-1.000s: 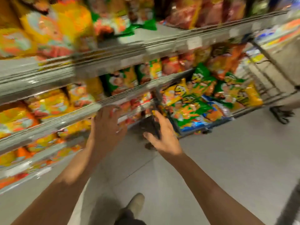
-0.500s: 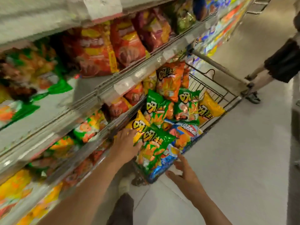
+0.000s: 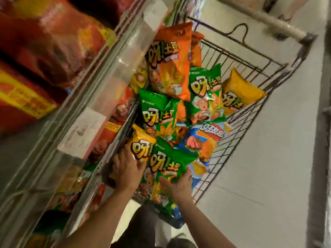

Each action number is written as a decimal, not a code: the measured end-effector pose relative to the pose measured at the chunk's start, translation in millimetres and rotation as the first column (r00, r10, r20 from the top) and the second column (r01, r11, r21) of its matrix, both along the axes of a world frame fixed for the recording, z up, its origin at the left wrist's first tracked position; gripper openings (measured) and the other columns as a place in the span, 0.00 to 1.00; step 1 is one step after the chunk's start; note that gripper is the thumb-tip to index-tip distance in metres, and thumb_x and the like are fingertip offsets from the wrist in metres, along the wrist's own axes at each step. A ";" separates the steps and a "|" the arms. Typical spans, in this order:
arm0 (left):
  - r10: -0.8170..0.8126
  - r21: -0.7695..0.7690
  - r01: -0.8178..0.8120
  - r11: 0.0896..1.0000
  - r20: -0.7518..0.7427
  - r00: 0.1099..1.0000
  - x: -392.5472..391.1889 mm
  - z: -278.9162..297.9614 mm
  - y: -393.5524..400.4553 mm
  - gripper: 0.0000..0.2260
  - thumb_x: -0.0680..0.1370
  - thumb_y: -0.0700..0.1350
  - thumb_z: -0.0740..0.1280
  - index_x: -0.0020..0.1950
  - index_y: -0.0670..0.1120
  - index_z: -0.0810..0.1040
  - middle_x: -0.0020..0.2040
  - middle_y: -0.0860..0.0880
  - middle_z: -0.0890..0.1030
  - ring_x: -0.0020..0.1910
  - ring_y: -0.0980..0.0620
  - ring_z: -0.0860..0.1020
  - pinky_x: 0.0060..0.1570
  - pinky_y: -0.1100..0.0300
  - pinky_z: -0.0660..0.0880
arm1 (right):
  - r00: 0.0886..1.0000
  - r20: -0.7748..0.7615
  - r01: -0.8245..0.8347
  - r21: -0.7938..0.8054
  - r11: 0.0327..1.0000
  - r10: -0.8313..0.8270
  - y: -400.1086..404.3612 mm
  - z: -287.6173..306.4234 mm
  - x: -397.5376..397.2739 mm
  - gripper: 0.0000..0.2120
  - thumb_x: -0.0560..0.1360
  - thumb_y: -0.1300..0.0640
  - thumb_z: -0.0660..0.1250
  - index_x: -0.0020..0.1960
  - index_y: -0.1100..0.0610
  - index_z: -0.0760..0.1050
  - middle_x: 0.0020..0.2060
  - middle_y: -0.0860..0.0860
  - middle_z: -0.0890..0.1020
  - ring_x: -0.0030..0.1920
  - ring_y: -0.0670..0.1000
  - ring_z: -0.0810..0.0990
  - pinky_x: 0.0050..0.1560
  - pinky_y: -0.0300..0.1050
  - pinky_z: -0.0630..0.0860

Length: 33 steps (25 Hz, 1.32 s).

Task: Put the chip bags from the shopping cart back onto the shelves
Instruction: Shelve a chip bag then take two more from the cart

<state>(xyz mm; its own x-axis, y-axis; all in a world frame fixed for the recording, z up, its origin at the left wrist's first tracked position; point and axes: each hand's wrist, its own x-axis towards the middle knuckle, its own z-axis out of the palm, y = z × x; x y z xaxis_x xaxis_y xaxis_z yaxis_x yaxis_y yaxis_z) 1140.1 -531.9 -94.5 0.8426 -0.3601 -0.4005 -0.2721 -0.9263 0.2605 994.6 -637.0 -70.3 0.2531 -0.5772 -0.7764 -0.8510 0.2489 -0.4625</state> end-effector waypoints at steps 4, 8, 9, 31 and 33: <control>-0.042 -0.043 0.041 0.998 -0.038 0.998 -5.0 -12.2 4.5 0.41 0.74 0.54 0.74 0.80 0.39 0.60 0.71 0.37 0.73 0.71 0.38 0.68 0.67 0.42 0.67 | 0.996 -0.083 -0.035 0.001 0.999 0.035 12.1 -2.7 11.1 0.62 0.66 0.33 0.76 0.82 0.53 0.39 0.75 0.55 0.62 0.72 0.59 0.70 0.67 0.58 0.73; 0.256 -0.010 -0.267 0.964 -0.263 0.930 10.7 -31.5 -10.5 0.44 0.74 0.57 0.74 0.81 0.43 0.56 0.77 0.38 0.65 0.77 0.39 0.62 0.74 0.43 0.61 | 0.999 -0.011 -0.042 -0.044 0.998 0.042 -0.8 -8.4 1.9 0.37 0.74 0.49 0.75 0.76 0.51 0.60 0.68 0.51 0.75 0.64 0.55 0.79 0.63 0.56 0.77; 0.254 0.026 -0.257 0.966 -0.263 0.931 15.5 -34.1 -13.7 0.42 0.73 0.58 0.75 0.79 0.43 0.61 0.75 0.38 0.67 0.75 0.39 0.64 0.73 0.43 0.63 | 0.999 0.039 -0.005 -0.032 0.999 0.007 -8.2 -5.6 -2.3 0.29 0.74 0.52 0.75 0.71 0.49 0.66 0.63 0.49 0.80 0.61 0.54 0.81 0.62 0.55 0.78; 0.700 -0.514 -0.745 0.426 -0.335 0.631 -183.7 179.8 -33.5 0.16 0.69 0.62 0.77 0.51 0.61 0.77 0.47 0.48 0.85 0.36 0.49 0.86 0.30 0.49 0.82 | 0.737 0.664 -0.334 0.201 0.921 0.122 -212.0 140.5 -161.9 0.23 0.74 0.65 0.75 0.63 0.47 0.74 0.52 0.48 0.88 0.50 0.51 0.88 0.41 0.43 0.84; 0.683 -0.529 -0.720 0.449 -0.317 0.658 -211.7 188.5 -10.8 0.19 0.70 0.61 0.77 0.55 0.57 0.77 0.51 0.50 0.84 0.40 0.48 0.86 0.30 0.50 0.83 | 0.721 0.669 -0.384 0.169 0.908 0.180 -198.9 141.4 -172.4 0.24 0.74 0.64 0.76 0.64 0.48 0.74 0.53 0.49 0.88 0.51 0.51 0.87 0.45 0.47 0.85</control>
